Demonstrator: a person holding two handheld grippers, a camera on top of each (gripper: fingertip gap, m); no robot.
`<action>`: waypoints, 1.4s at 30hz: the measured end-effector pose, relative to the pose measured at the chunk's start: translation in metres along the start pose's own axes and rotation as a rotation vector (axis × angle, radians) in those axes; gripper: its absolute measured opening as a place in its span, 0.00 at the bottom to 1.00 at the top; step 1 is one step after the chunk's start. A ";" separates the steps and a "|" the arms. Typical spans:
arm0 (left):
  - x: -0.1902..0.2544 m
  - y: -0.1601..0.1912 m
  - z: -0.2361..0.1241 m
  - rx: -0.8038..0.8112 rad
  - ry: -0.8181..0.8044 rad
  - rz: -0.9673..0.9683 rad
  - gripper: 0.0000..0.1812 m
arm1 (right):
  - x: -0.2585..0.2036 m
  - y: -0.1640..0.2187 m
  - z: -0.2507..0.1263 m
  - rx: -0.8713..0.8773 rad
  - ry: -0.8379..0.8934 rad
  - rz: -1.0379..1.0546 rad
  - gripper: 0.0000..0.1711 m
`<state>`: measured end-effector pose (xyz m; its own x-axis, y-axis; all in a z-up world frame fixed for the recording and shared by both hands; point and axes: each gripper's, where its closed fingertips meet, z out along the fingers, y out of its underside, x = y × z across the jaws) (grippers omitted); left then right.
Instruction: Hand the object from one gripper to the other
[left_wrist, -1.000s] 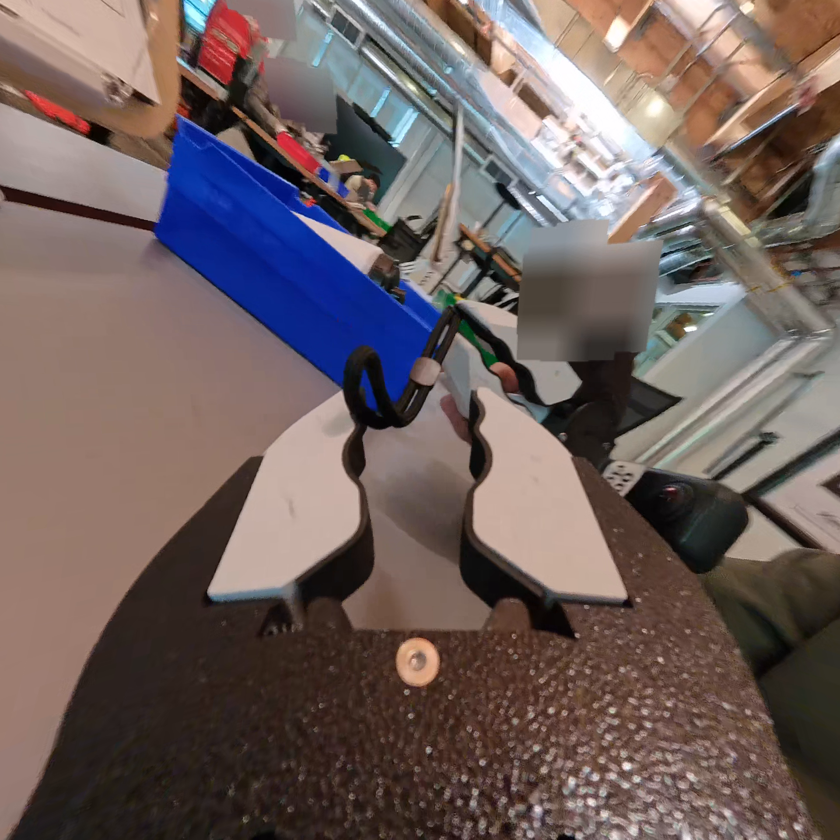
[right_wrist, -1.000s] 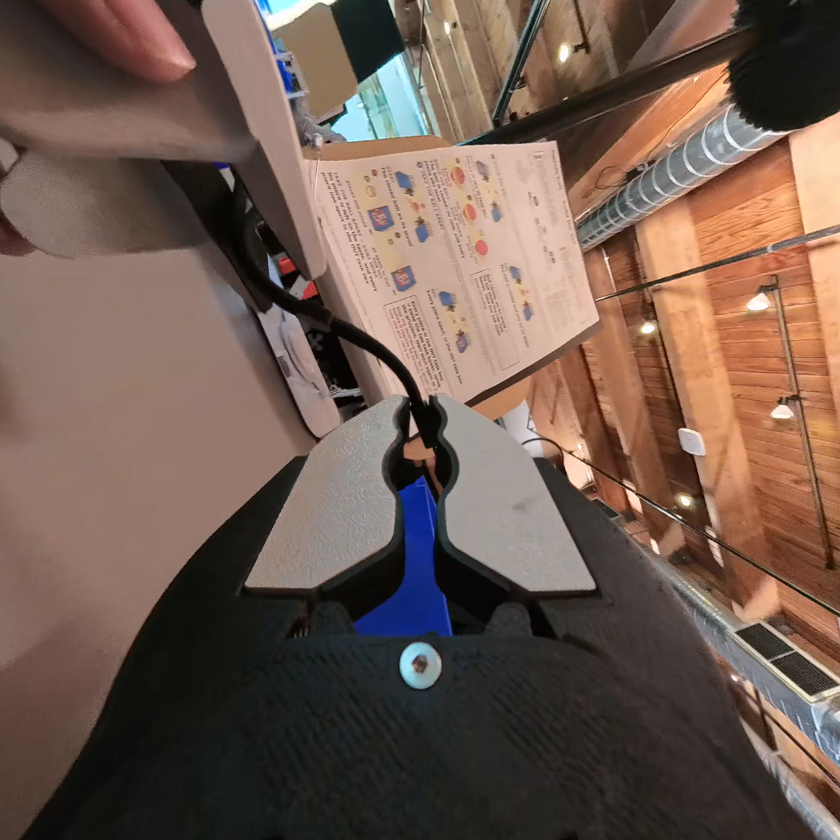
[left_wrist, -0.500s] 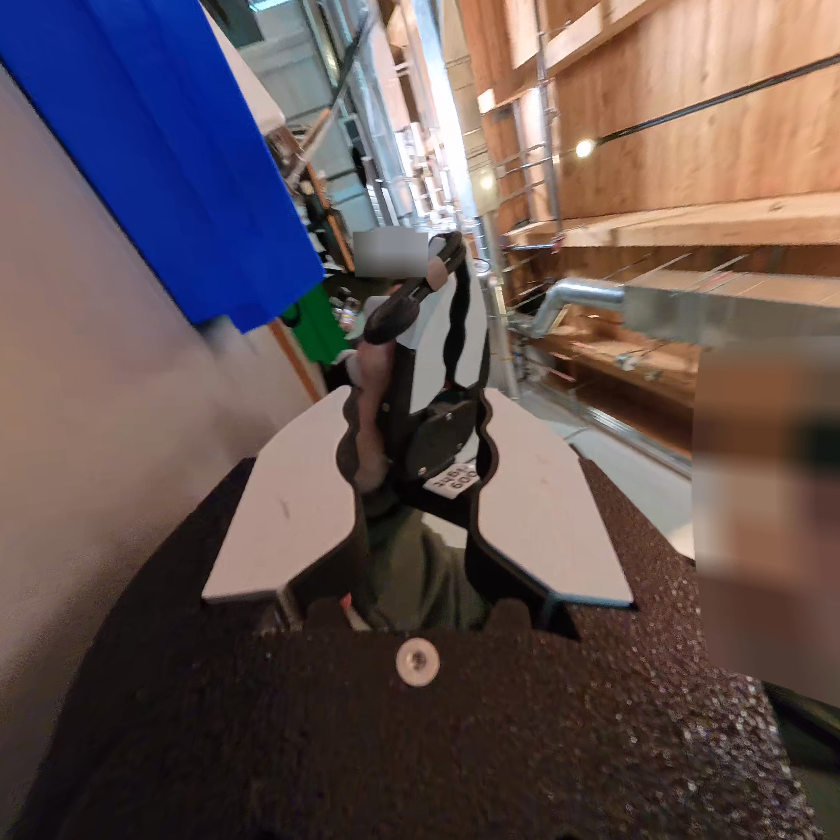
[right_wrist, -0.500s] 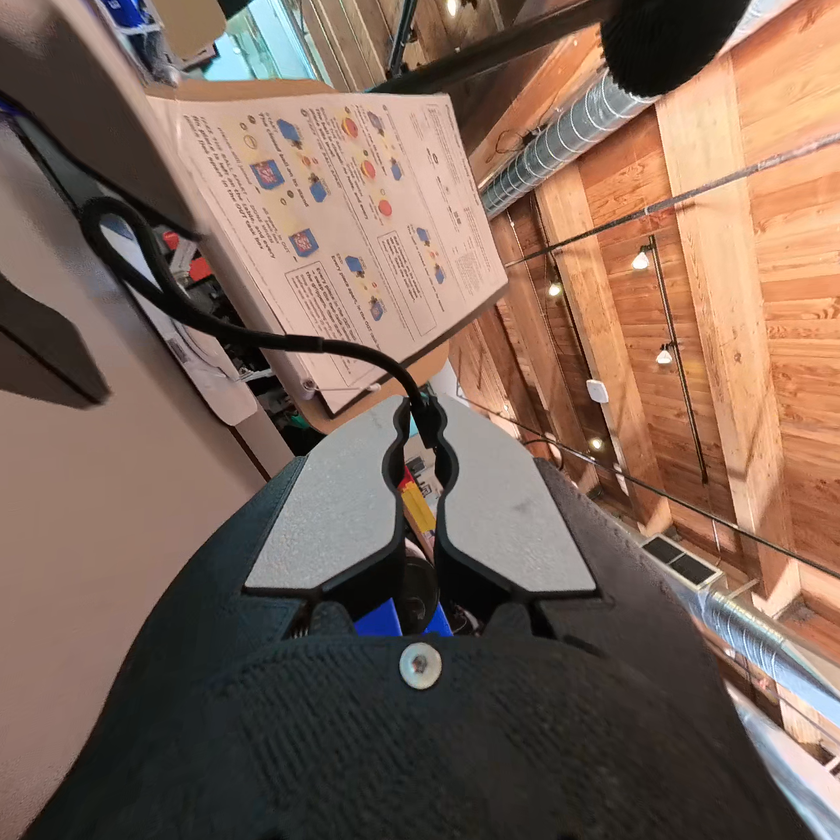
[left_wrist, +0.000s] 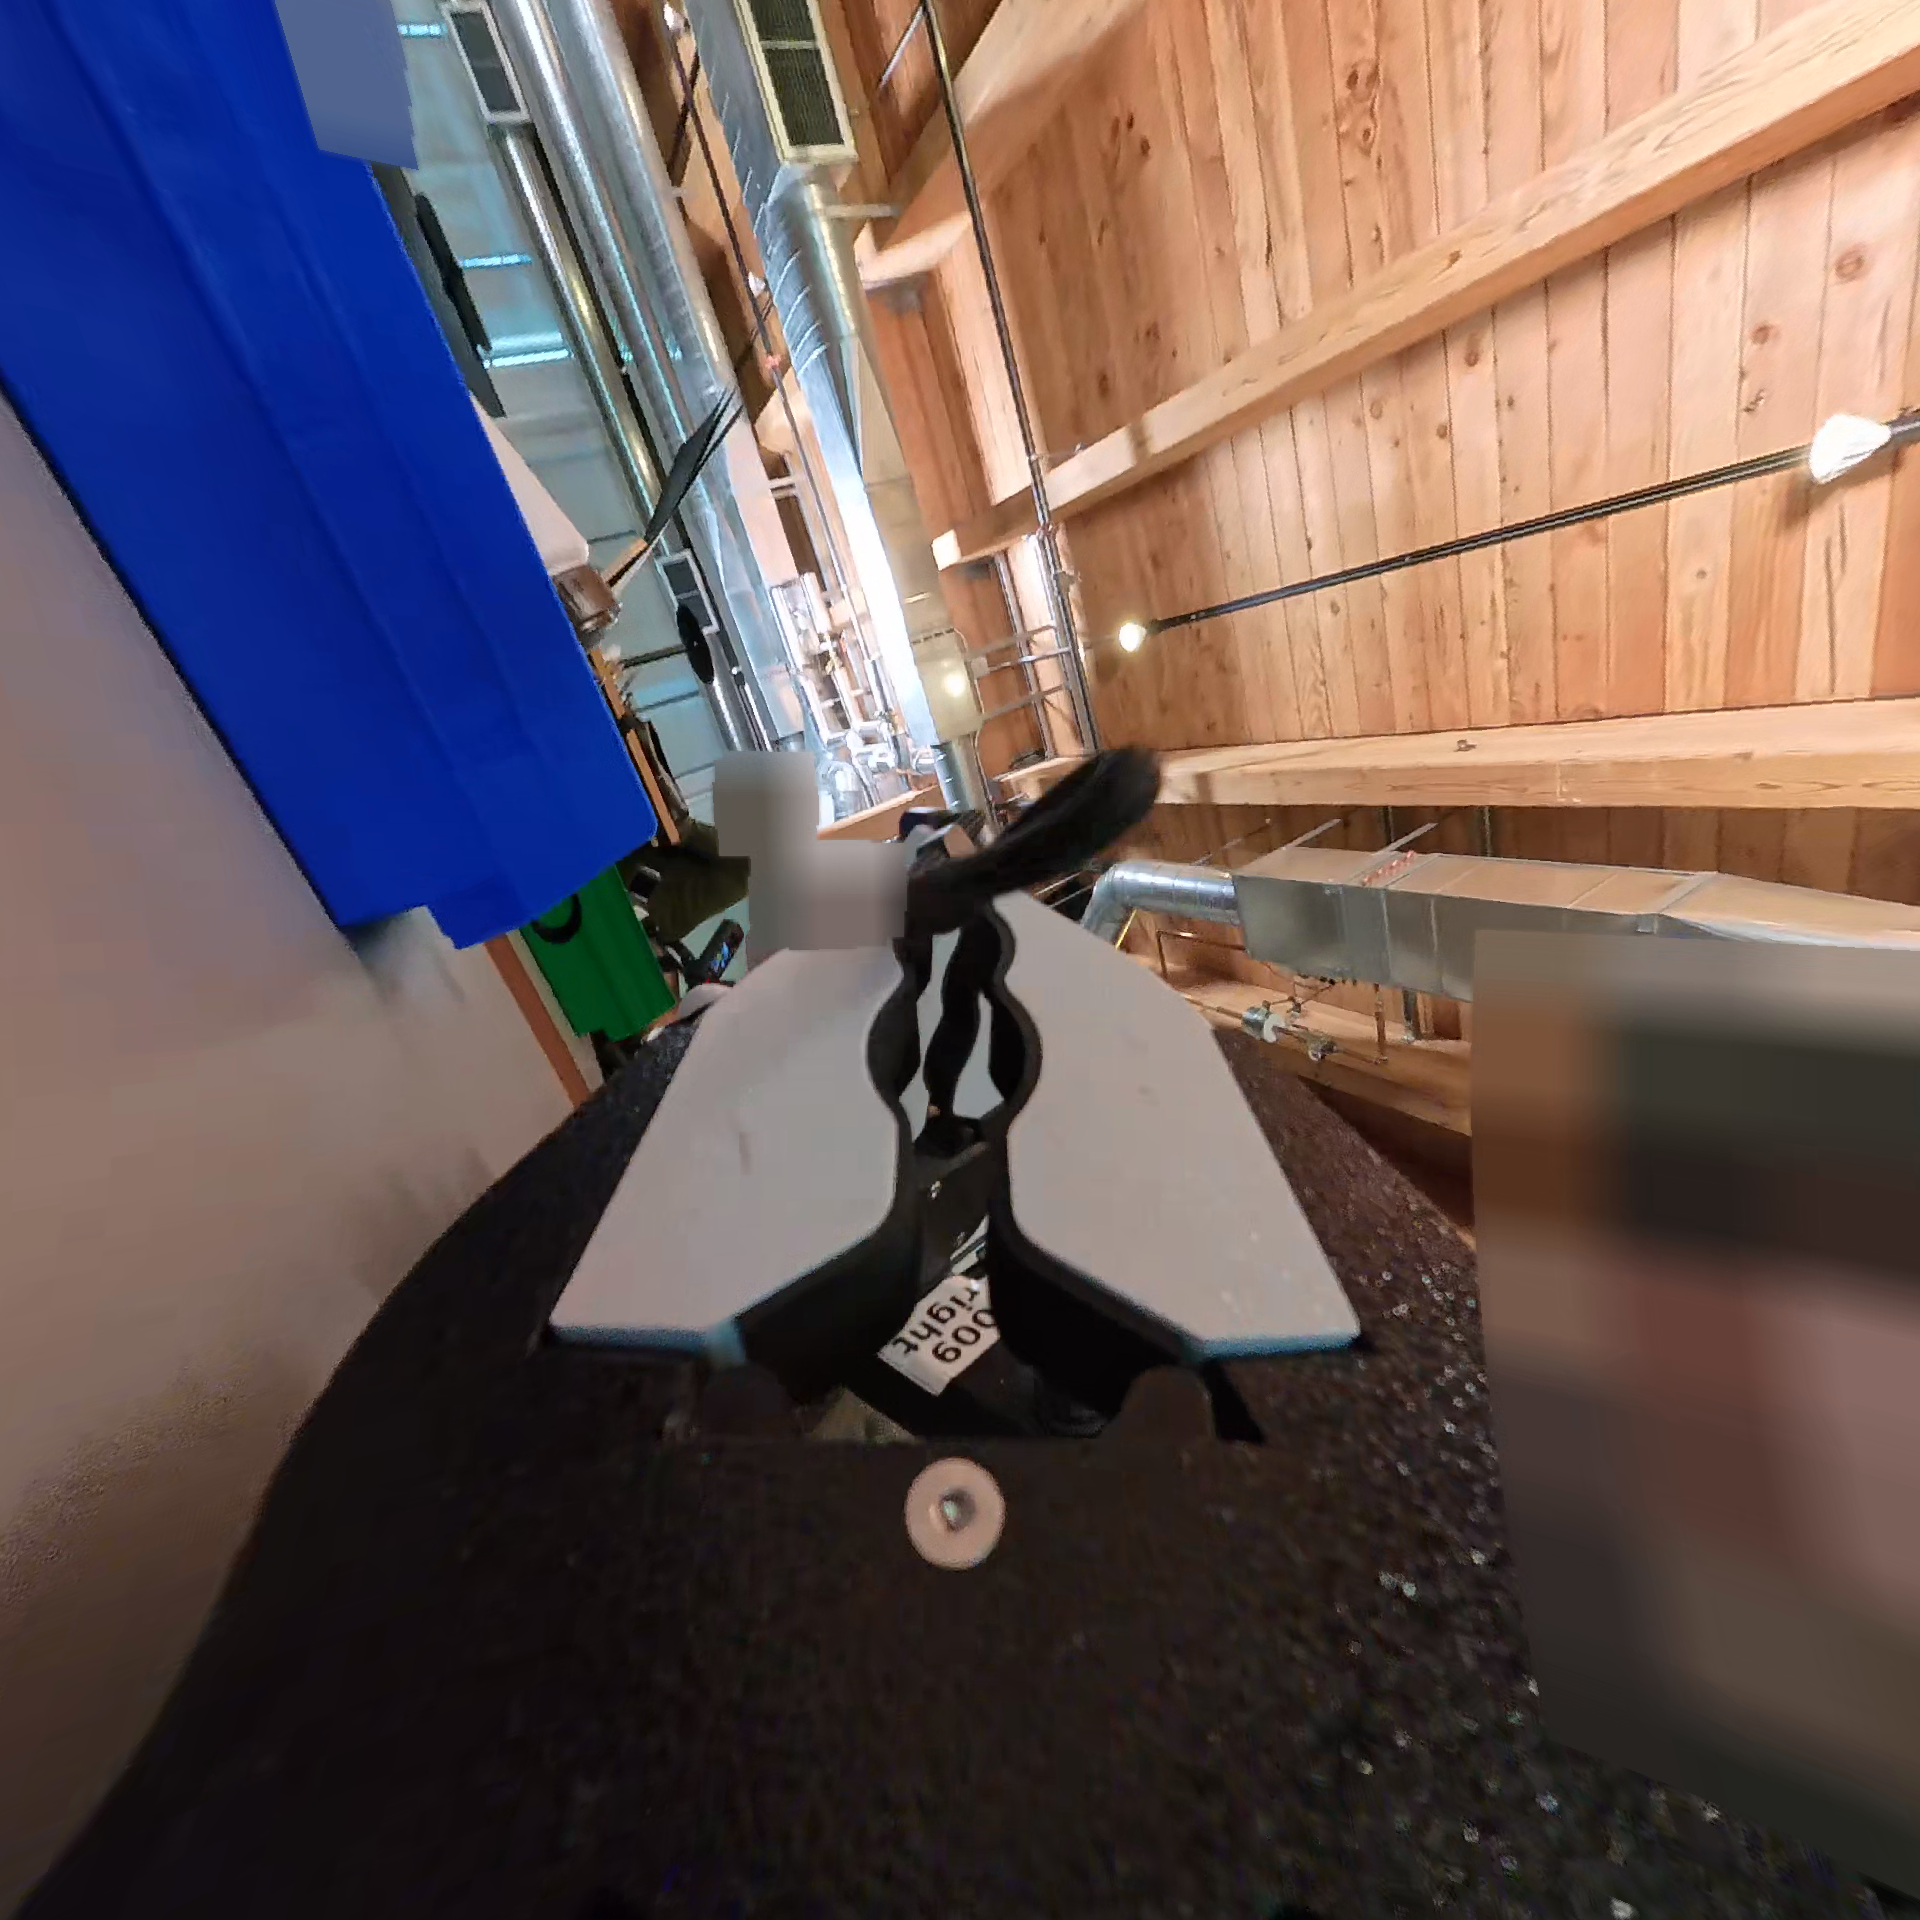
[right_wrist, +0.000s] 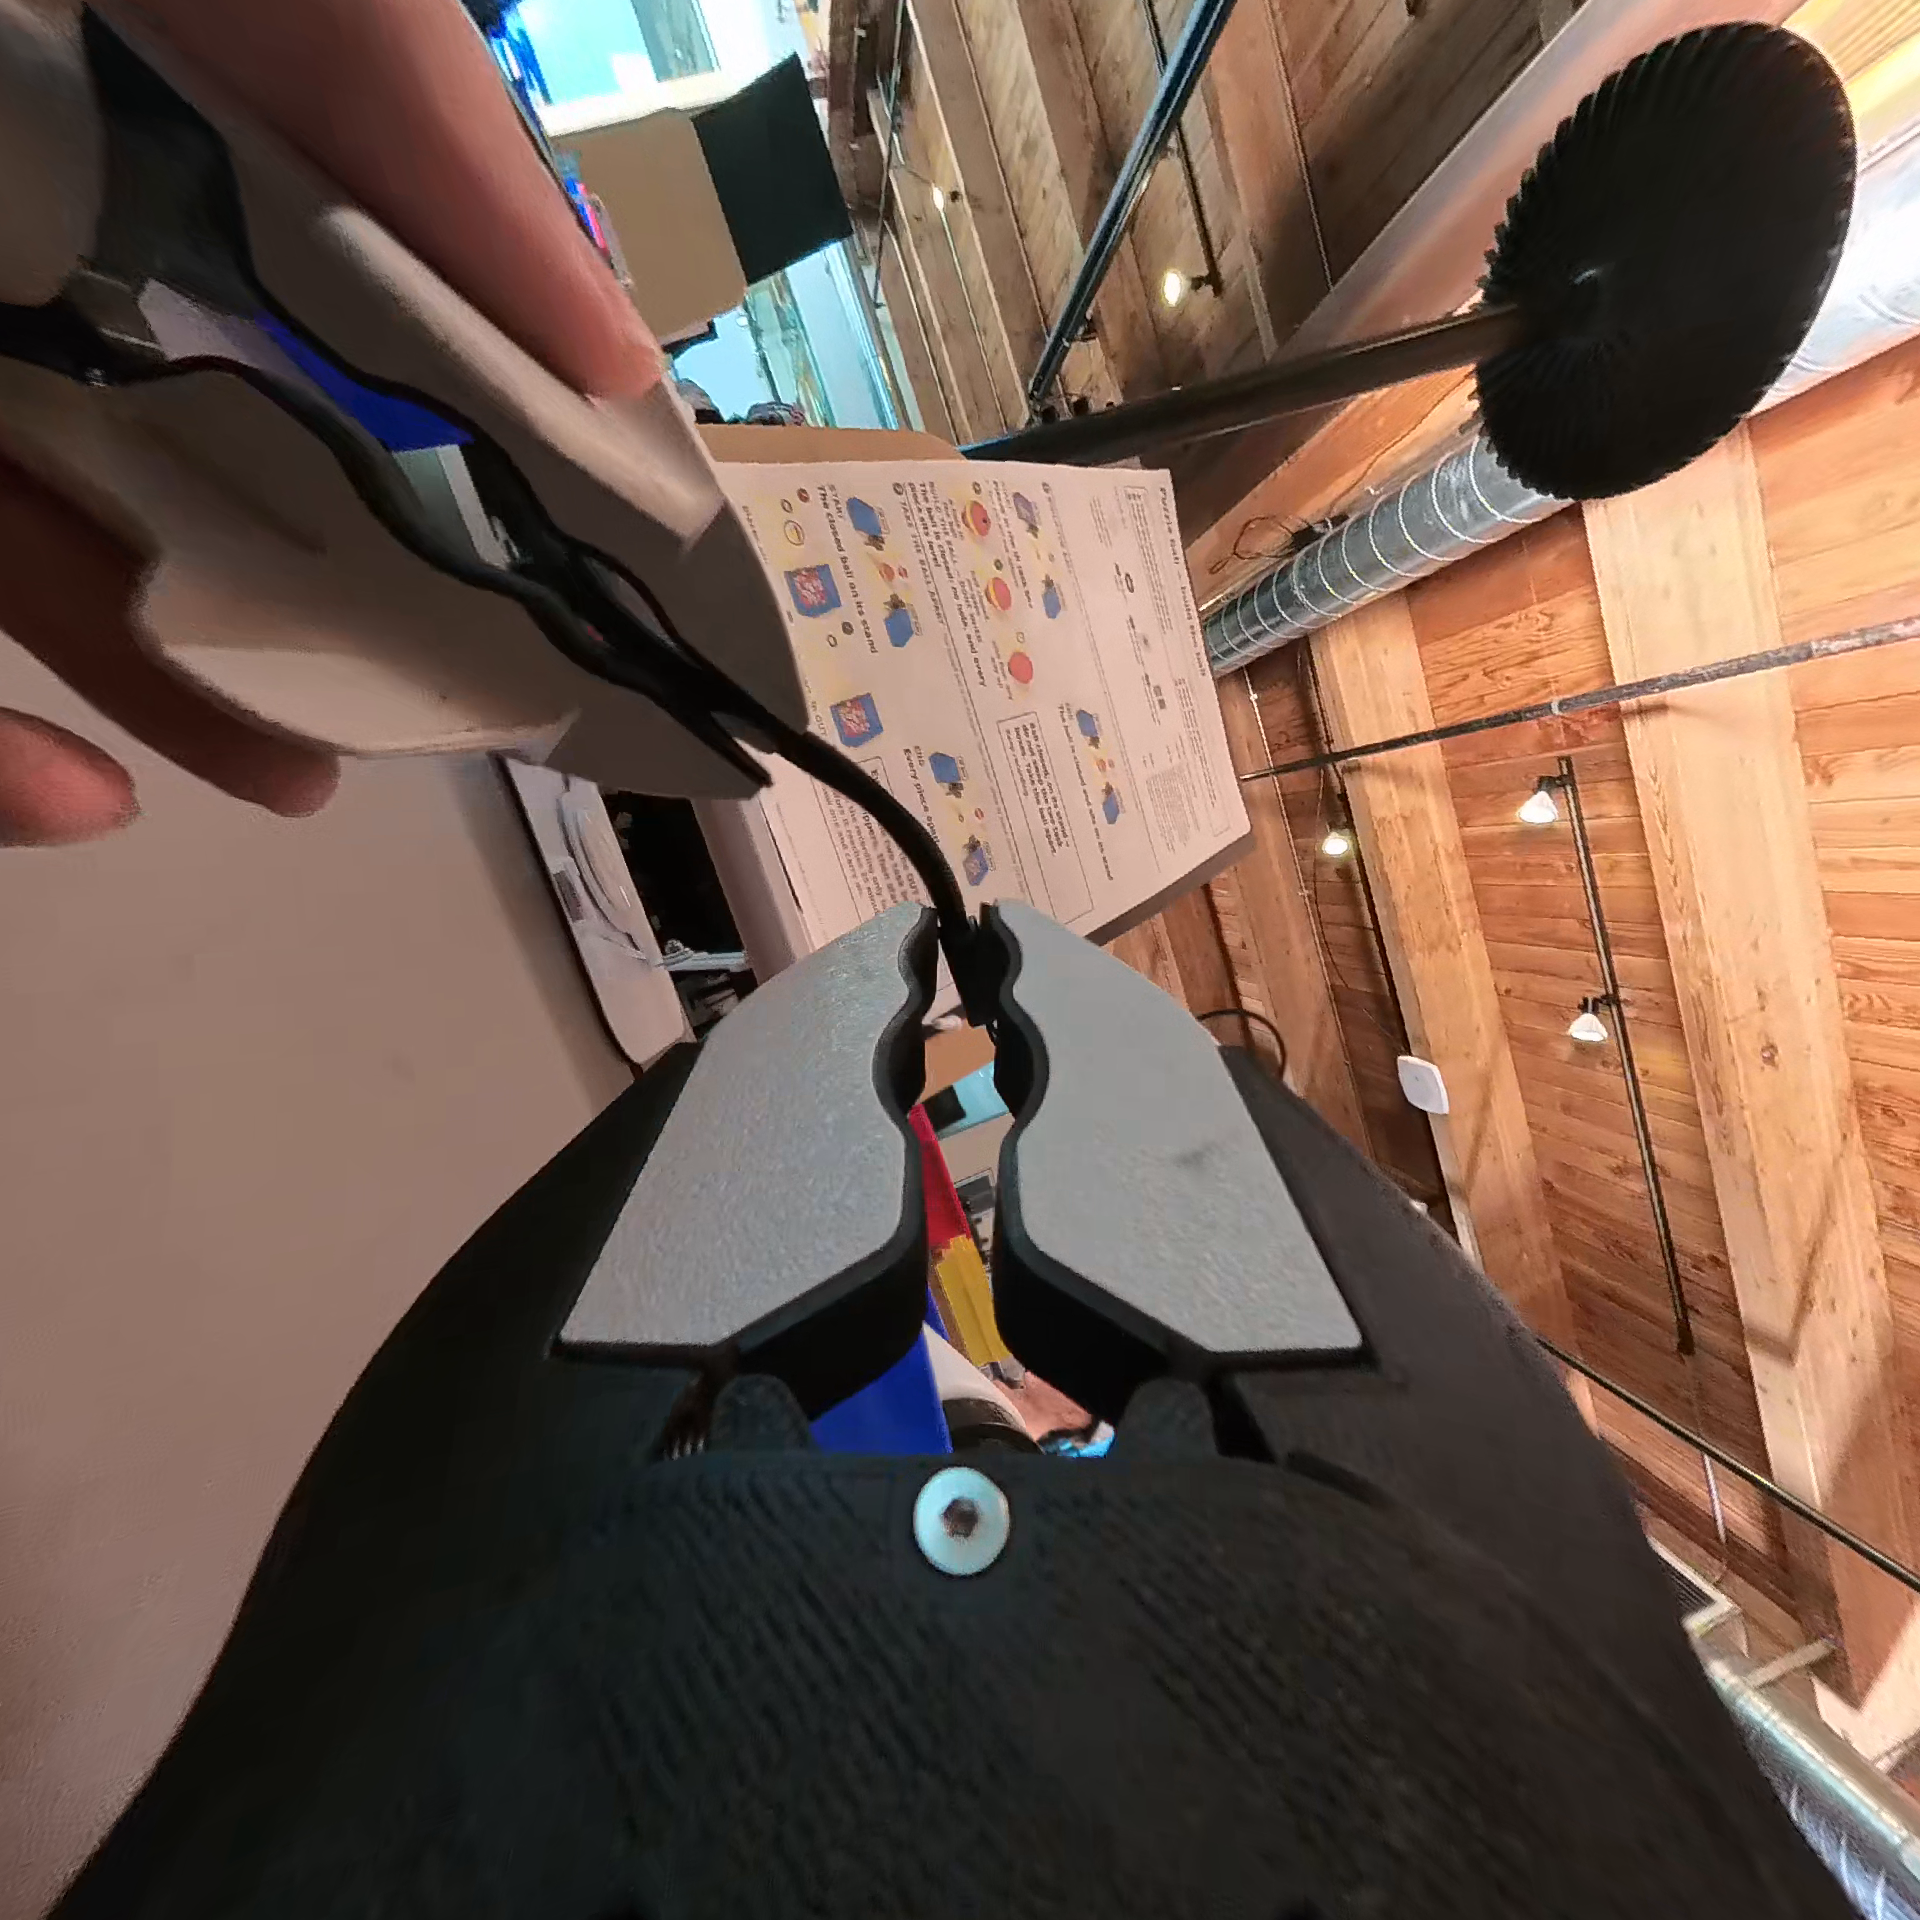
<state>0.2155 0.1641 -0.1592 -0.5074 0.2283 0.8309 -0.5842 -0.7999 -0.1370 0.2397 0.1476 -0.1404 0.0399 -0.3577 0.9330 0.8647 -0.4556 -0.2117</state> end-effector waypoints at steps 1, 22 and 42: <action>0.001 -0.002 -0.001 0.011 0.002 0.005 0.04 | -0.001 -0.001 0.000 0.003 -0.008 0.003 0.04; -0.013 -0.021 -0.015 0.103 -0.140 0.128 0.03 | -0.020 0.001 0.002 0.005 -0.130 -0.005 0.04; 0.017 0.026 -0.010 -0.392 -0.199 1.092 0.01 | -0.058 -0.019 -0.057 0.198 -1.104 1.137 0.12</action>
<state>0.1854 0.1530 -0.1545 -0.7717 -0.5910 0.2350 -0.0734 -0.2843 -0.9559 0.1920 0.1307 -0.2075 0.9301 0.3571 0.0858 0.1788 -0.2363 -0.9551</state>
